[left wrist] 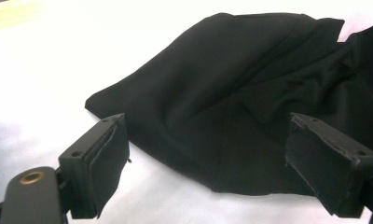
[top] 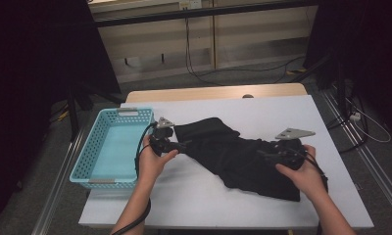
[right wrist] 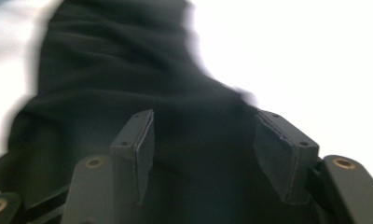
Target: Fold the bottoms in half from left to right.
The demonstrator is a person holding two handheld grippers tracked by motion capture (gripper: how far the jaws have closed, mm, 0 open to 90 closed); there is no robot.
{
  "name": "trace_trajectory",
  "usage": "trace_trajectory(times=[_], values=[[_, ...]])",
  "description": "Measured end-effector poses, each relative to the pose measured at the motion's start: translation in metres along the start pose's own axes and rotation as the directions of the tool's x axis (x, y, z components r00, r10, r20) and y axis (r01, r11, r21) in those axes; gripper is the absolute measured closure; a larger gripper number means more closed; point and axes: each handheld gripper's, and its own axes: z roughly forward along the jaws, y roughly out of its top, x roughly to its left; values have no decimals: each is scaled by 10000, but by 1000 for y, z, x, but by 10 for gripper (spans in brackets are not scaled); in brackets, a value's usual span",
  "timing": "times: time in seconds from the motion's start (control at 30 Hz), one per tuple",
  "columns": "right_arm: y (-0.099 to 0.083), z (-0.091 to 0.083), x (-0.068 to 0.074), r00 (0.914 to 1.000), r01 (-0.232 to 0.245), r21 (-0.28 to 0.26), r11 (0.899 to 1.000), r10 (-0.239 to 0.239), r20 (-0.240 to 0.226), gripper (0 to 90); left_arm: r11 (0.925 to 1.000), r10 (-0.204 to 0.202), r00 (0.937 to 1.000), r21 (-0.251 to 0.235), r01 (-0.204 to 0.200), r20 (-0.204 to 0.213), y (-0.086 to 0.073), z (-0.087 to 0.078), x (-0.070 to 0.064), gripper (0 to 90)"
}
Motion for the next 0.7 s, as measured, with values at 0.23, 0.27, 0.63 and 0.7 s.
trace_trajectory(times=[0.23, 0.27, 0.63, 0.7], values=[[-24, -2, -44, 9869, -695, 665, 9954, 589, 1504, 428, 9999, 42, 10000, 165, -42, 9, -2, 4, -1, 143], [-26, -2, -48, 9846, -802, 717, 9942, 678, 1609, 428, 9999, 50, 10000, 165, -50, 2, -2, 5, -1, 143], [-38, 9, -68, 9788, -1483, 916, 9847, 1329, 1556, 399, 9997, 27, 10000, 256, -26, -29, -3, 6, 1, 142], [-38, 8, -67, 9820, -1431, 905, 9856, 1300, 1370, 509, 9996, -4, 10000, 268, 5, -17, -3, 6, 1, 142]])
